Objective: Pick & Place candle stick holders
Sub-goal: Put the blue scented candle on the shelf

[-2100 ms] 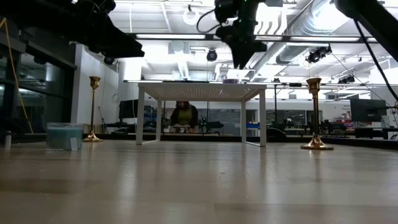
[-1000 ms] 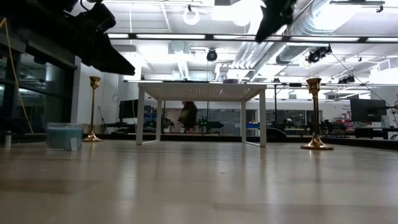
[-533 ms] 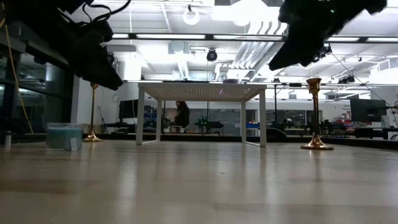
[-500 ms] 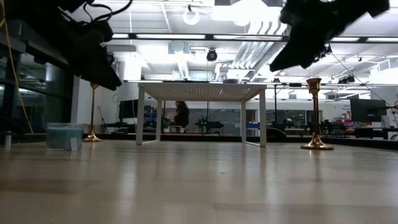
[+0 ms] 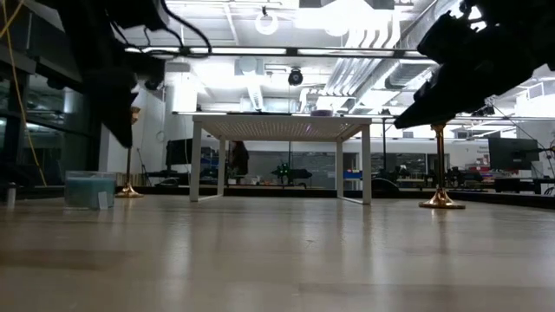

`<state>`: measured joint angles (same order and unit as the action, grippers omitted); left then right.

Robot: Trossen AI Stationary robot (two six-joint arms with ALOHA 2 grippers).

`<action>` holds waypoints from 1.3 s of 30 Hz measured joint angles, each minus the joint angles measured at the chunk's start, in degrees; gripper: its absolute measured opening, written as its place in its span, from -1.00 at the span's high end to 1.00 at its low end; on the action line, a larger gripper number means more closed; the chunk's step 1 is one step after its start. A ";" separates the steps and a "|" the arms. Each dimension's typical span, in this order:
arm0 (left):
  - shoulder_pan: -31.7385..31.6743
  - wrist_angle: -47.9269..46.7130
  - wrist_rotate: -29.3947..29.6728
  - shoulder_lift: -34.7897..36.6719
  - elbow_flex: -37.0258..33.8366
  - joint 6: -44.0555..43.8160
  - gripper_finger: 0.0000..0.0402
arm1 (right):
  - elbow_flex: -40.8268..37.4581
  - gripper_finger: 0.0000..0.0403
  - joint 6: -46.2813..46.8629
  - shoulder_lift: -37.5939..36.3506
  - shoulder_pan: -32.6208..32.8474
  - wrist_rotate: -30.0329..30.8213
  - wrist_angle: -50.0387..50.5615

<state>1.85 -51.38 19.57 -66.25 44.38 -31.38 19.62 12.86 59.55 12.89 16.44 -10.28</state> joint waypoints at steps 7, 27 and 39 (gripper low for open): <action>0.00 1.01 -6.16 -6.40 -0.02 -3.50 -0.44 | 0.02 0.65 -0.44 0.00 2.52 0.25 -0.39; 0.04 -2.43 -10.06 -6.92 -0.02 7.87 -0.44 | 0.04 0.65 -1.20 0.04 4.14 2.95 0.62; 0.04 -7.85 -13.90 -6.91 -0.04 10.73 -0.44 | 0.04 0.65 -0.82 0.06 4.14 4.35 0.83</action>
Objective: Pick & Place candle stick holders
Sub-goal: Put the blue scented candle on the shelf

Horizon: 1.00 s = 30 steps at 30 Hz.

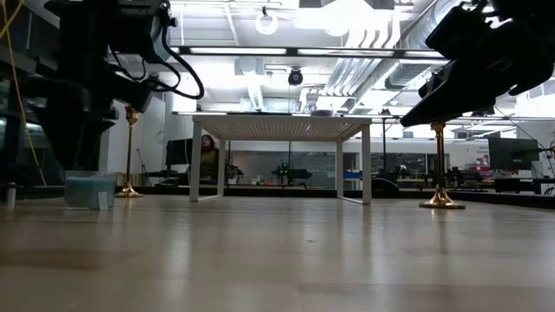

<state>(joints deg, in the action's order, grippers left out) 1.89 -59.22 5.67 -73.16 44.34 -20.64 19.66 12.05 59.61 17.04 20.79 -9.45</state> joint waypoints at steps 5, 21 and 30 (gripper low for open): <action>0.00 -1.37 -5.39 0.01 0.00 4.41 -0.44 | 0.00 0.65 0.87 -0.01 0.00 0.46 0.00; 0.07 -5.94 -5.31 0.04 9.61 10.67 -0.44 | 0.02 0.65 2.62 0.00 0.00 0.43 0.17; 7.24 -1.29 -4.83 -0.08 10.34 21.07 -0.44 | 0.04 0.65 3.02 0.01 0.00 -0.79 1.08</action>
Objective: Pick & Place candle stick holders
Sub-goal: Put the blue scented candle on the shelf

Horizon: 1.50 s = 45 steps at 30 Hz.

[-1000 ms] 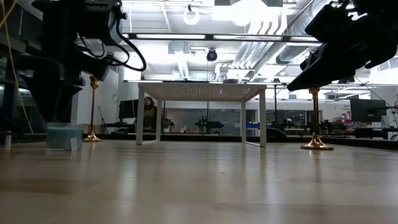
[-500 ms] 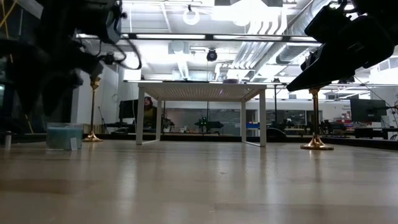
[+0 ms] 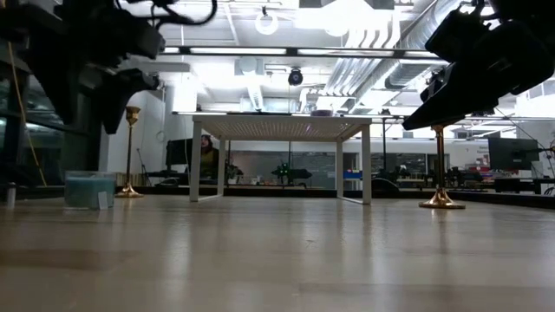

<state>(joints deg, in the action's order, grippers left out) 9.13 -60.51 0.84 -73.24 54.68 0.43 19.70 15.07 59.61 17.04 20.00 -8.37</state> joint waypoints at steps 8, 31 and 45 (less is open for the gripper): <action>4.65 2.89 2.82 -1.61 0.02 -1.86 -0.44 | 0.00 0.65 -0.04 0.00 0.00 -1.08 0.15; 9.28 6.92 8.94 -9.41 -3.93 -5.36 -0.44 | 0.00 0.65 0.40 0.00 2.95 -0.32 0.48; 9.28 7.22 8.71 -9.37 -3.98 -5.19 -0.15 | 0.00 0.65 0.99 0.00 3.02 0.42 0.42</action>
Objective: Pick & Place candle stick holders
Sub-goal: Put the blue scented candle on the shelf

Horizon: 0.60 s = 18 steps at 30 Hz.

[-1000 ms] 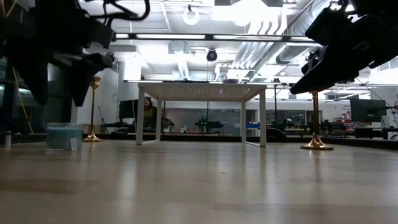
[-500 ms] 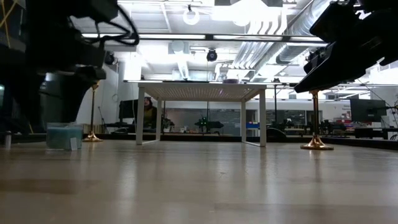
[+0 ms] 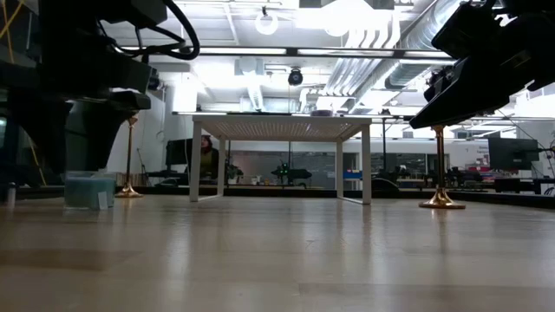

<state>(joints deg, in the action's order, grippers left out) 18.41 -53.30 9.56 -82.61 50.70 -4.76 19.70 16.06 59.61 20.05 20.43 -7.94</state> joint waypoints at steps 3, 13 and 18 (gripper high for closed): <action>0.00 0.27 -0.91 0.00 -0.14 -0.22 -0.03 | 0.00 0.65 0.01 0.00 0.00 -0.05 0.00; 0.00 2.41 -1.15 0.00 -1.27 -2.66 0.07 | 0.00 0.65 0.43 0.00 0.00 -0.22 0.07; 0.00 2.40 -1.28 0.00 -1.28 -3.26 0.08 | 0.00 0.65 0.44 0.00 0.00 -0.22 0.09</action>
<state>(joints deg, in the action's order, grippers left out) 18.41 -50.89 8.28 -82.61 49.42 -8.02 19.70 16.51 59.61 20.05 20.20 -7.86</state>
